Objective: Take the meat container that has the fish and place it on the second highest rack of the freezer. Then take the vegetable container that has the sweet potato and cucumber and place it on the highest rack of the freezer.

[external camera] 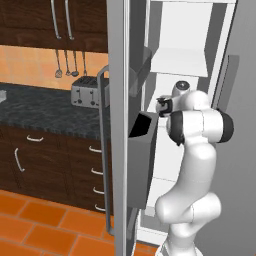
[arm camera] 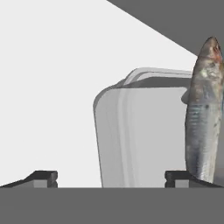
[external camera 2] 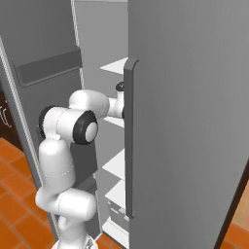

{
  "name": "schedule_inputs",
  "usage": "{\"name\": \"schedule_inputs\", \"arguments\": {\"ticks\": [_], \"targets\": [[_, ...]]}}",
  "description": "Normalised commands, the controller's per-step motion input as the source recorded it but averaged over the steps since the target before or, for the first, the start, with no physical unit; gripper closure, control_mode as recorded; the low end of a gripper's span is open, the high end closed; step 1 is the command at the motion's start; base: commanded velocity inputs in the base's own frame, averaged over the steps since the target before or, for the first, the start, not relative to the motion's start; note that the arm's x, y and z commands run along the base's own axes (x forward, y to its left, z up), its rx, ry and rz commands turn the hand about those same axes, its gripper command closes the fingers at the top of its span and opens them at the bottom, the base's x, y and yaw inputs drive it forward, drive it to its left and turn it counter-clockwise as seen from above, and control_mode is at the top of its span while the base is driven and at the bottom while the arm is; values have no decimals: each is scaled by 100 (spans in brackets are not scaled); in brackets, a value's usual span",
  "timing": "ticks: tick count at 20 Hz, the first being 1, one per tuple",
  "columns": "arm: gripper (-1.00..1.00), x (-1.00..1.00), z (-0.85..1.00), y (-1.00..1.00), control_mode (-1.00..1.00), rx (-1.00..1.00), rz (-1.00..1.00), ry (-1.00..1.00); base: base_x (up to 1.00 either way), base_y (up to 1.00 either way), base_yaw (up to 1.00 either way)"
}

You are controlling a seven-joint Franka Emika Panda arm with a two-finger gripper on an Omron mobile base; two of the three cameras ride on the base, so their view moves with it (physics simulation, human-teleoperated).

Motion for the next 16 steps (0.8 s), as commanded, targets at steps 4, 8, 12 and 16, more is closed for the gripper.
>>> {"name": "schedule_inputs", "arguments": {"ticks": [4,8,12,16], "targets": [[-100,-32,33,-3,-100,3,2,-4,0,0,0],[-100,-22,59,0,-100,1,0,0,0,0,0],[-100,-41,25,7,-100,0,0,0,0,0,0],[-100,-53,11,35,-100,0,0,0,0,0,0]]}}
